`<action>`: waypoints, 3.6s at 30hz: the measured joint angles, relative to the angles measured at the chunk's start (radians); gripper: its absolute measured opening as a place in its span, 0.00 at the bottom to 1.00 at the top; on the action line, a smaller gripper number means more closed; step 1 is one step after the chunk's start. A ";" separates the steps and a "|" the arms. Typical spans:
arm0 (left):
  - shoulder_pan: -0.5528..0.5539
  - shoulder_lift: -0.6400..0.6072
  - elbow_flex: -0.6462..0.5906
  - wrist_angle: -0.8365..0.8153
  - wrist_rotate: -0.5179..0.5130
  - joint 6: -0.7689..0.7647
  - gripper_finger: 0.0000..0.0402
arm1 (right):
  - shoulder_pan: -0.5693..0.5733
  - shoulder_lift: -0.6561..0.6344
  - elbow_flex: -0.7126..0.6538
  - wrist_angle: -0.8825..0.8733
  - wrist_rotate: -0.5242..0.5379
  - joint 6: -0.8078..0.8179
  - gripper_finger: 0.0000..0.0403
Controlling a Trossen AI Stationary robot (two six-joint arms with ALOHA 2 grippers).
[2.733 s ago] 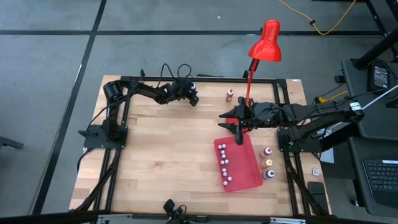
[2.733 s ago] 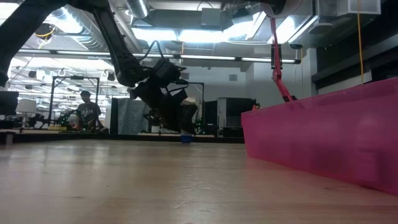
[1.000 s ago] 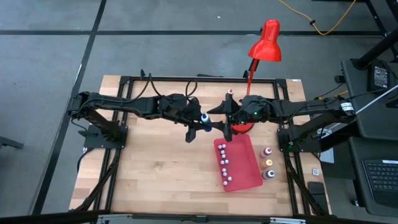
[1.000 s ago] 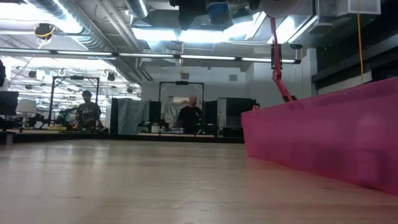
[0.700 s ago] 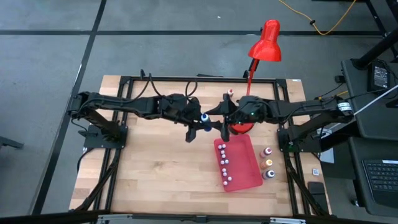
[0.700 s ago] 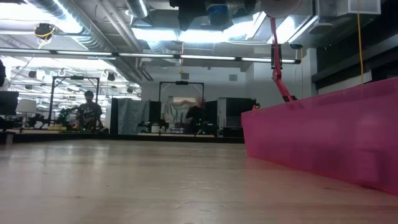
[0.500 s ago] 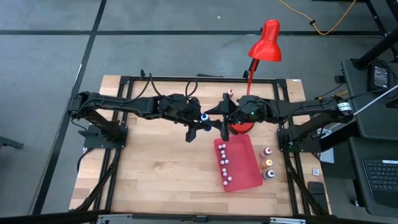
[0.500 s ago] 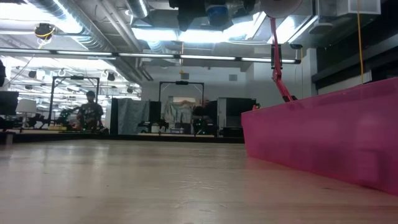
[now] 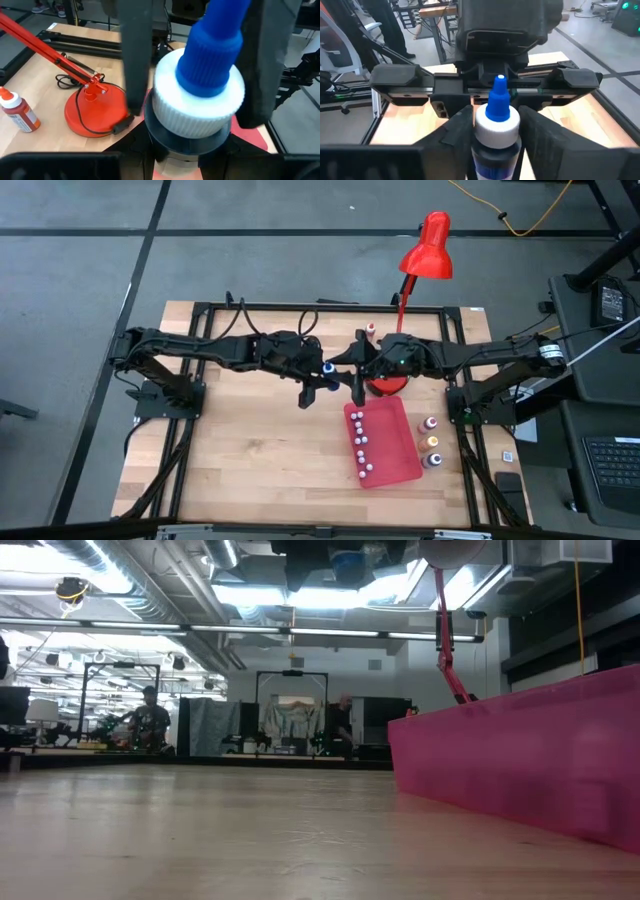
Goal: Pick & Place food coloring
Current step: Put the large blue food coloring bottle into the red bin, then put the large orange food coloring bottle into the red bin
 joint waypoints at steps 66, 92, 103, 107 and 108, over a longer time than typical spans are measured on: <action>0.164 -0.903 -0.343 -0.148 -0.470 0.013 0.66 | 0.554 -0.234 -0.593 -0.183 0.873 0.809 0.29; 0.163 -0.923 -0.343 -0.249 -0.477 -0.055 0.66 | 0.571 0.070 -0.617 -0.163 0.969 1.046 0.30; 0.163 -0.965 -0.343 -0.255 -0.375 -0.076 0.66 | 0.571 0.044 -0.610 -0.168 0.946 1.104 0.71; 0.163 -1.031 -0.343 -0.274 -0.374 -0.056 0.66 | 0.572 0.001 -0.592 -0.184 0.966 1.067 0.74; 0.163 -1.051 -0.343 -0.288 -0.374 -0.055 0.66 | 0.572 -0.014 -0.588 -0.184 0.978 1.044 0.74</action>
